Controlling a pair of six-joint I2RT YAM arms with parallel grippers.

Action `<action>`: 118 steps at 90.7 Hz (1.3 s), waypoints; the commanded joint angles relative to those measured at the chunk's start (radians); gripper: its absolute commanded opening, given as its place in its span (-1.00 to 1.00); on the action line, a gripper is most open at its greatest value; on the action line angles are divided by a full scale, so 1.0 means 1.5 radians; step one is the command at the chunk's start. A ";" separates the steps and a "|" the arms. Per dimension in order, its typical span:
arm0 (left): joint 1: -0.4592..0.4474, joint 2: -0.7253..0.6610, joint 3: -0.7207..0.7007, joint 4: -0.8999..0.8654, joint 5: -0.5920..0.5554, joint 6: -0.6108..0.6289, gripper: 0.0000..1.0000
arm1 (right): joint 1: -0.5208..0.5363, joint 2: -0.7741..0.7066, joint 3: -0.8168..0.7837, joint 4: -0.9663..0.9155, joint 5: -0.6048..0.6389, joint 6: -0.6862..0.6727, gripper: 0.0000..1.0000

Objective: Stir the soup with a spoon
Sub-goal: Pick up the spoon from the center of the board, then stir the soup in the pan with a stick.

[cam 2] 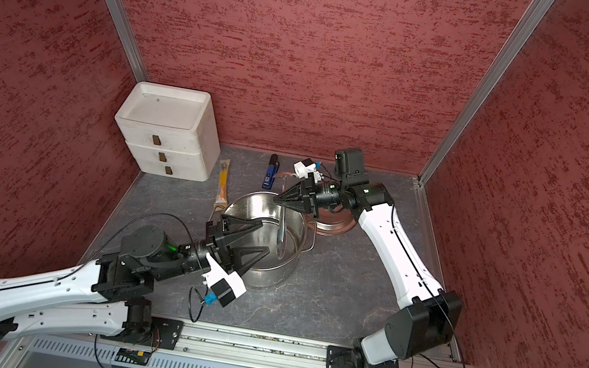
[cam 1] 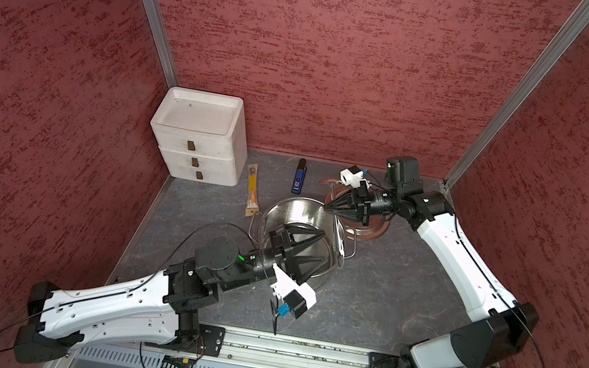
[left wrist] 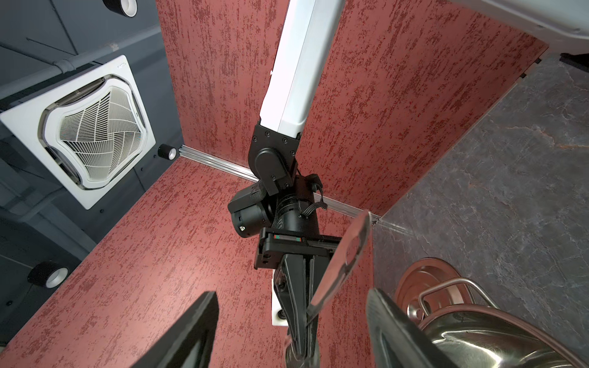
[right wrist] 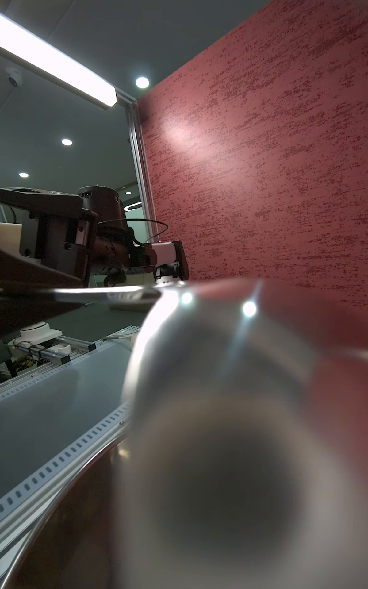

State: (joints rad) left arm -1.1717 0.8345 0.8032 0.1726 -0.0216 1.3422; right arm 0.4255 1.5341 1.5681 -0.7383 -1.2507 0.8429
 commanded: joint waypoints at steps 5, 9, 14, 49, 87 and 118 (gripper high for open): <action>0.010 0.045 0.033 -0.034 0.028 0.004 0.50 | 0.017 -0.004 0.008 0.006 0.013 -0.021 -1.00; 0.011 0.052 0.036 -0.046 0.033 0.006 0.50 | 0.018 -0.009 0.004 0.012 0.014 -0.016 -1.00; 0.014 0.058 0.037 -0.061 0.034 0.005 0.49 | 0.019 -0.013 -0.002 0.023 0.015 -0.008 -1.00; 0.008 0.085 0.048 -0.012 0.067 -0.007 -0.08 | 0.028 -0.039 -0.044 0.065 0.029 0.028 -1.00; 0.001 0.087 0.048 0.050 0.027 -0.077 -1.00 | 0.030 -0.046 -0.061 0.095 0.044 0.044 -0.75; -0.003 0.045 0.134 -0.102 -0.179 -0.386 -1.00 | 0.013 -0.199 -0.200 0.102 0.257 -0.088 0.76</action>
State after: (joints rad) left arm -1.1725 0.9539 0.9337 0.1299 -0.1406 0.9932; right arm 0.4599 1.3224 1.3365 -0.6117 -1.0336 0.8108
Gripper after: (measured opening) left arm 0.057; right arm 0.838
